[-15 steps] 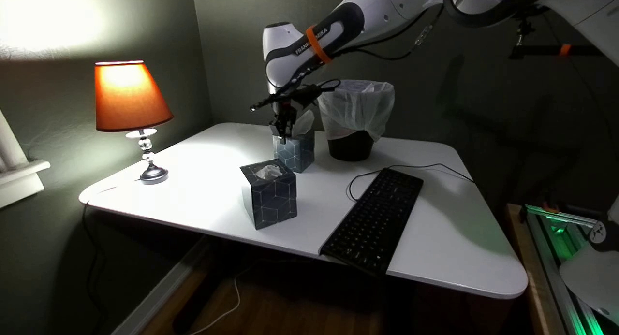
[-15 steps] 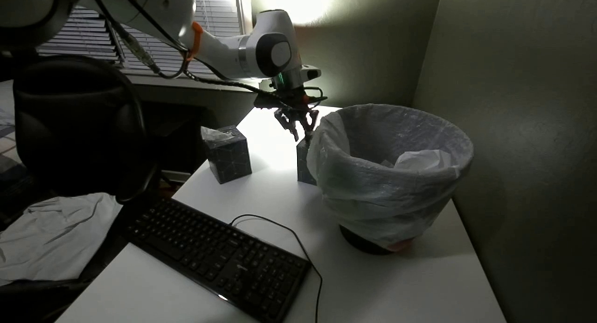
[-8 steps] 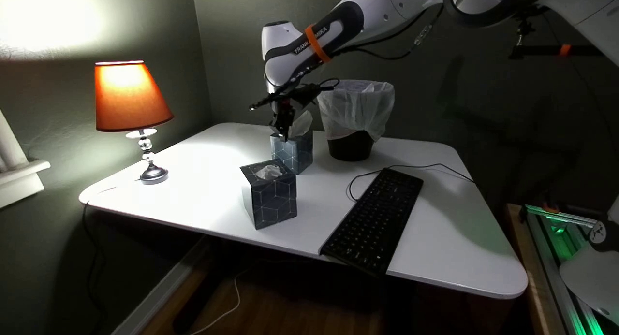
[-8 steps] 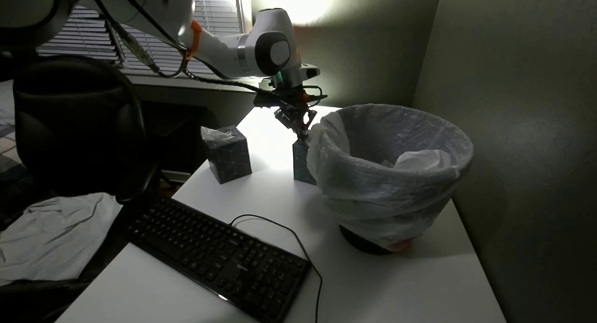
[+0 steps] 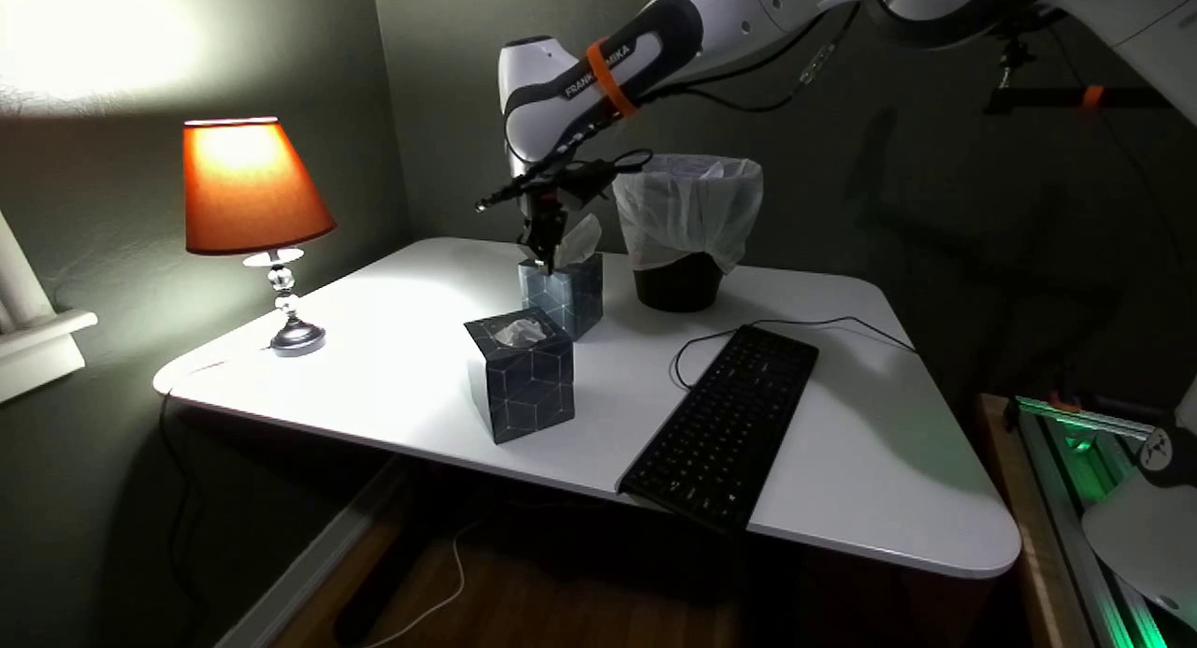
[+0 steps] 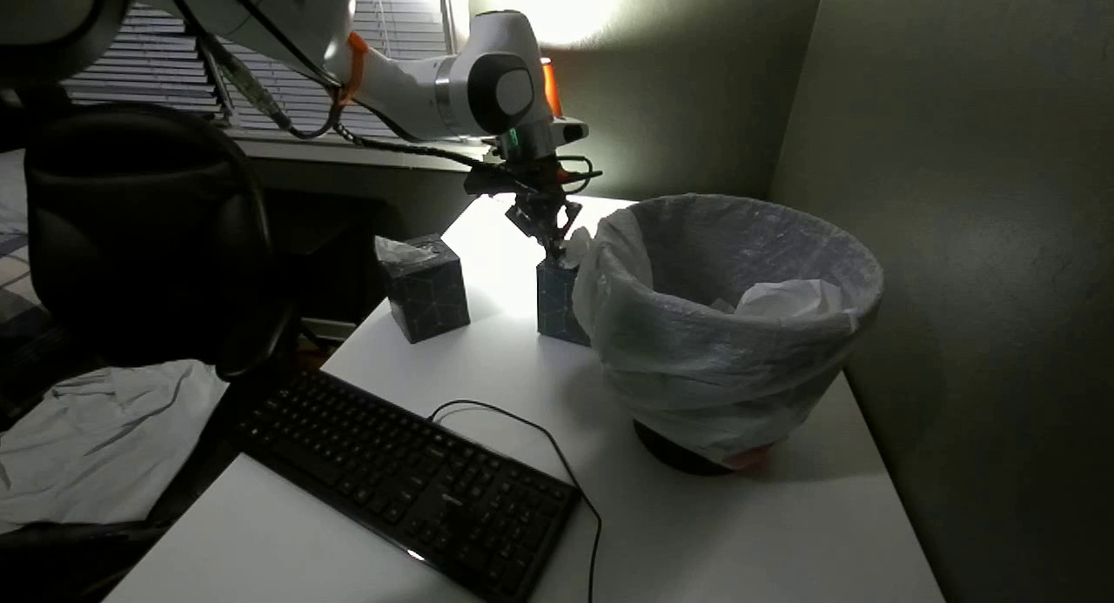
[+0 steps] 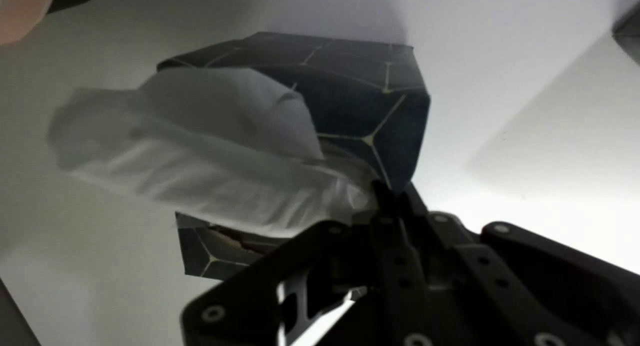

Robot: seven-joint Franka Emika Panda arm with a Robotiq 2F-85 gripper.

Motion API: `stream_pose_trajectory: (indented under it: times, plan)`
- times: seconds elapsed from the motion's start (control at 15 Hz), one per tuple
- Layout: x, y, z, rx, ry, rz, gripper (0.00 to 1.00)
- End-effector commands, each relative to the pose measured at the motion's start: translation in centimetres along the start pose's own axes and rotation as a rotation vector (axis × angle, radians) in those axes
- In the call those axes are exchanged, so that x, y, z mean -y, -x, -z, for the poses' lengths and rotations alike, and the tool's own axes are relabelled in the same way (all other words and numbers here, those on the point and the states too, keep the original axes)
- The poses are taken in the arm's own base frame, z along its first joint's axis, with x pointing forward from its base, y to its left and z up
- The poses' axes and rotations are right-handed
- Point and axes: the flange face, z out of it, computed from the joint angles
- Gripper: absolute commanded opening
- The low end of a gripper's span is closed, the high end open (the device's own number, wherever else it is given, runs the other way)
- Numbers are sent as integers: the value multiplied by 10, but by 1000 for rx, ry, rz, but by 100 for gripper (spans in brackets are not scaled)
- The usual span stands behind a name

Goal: Stack the tissue boxes together.

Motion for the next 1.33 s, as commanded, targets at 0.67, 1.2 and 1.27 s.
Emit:
stream_pose_trajectory:
  times: [0.67,1.2,1.27]
  plan:
    - [50,30,103,-17,-14,199,2]
    - [91,81,148,-6,58,504,2]
    - [95,88,154,-8,62,539,2]
